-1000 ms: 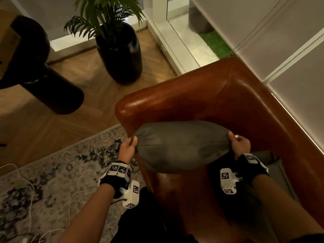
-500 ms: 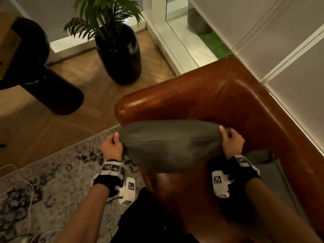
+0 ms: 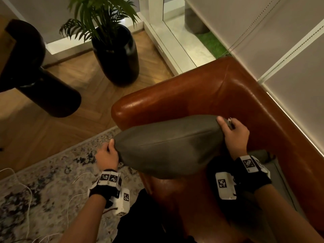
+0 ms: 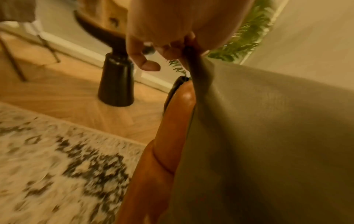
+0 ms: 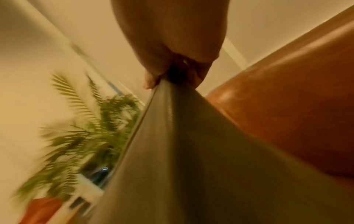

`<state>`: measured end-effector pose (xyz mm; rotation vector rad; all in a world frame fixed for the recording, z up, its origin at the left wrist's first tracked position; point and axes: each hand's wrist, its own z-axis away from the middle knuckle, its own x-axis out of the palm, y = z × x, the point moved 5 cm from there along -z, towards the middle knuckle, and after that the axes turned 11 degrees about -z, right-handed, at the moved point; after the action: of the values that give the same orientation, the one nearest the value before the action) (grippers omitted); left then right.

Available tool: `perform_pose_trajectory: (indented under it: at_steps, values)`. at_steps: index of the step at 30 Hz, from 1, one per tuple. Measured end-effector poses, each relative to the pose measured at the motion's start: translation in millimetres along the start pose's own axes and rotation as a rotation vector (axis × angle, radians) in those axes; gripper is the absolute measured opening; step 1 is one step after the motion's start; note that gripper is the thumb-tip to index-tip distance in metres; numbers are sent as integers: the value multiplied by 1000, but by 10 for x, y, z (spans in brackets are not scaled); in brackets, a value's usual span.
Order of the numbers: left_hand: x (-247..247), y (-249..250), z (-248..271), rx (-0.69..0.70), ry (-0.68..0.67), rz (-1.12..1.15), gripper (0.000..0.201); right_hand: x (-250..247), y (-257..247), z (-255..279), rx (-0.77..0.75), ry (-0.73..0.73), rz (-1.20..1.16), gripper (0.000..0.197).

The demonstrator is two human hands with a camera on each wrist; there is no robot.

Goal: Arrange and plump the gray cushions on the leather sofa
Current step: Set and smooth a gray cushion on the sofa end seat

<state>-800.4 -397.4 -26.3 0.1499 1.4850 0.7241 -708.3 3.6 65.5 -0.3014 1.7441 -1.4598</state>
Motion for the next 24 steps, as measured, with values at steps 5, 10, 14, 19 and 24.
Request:
perform_pose_trajectory:
  at_steps: [5, 10, 14, 19, 24]
  values:
    - [684, -476, 347, -306, -467, -250, 42, 399, -932, 197, -291, -114, 54, 41]
    - [855, -54, 782, 29, -402, -27, 21, 1406, -969, 397, -507, -264, 281, 30]
    - [950, 727, 1455, 1022, -422, -108, 26, 2169, -266, 626, -303, -889, 430, 30]
    - [1638, 906, 1114, 1000, -539, -860, 63, 1508, 559, 863, -404, -911, 441, 34]
    - [1729, 1046, 874, 835, -514, -752, 72, 515, 1532, 620, -141, -723, 771, 48]
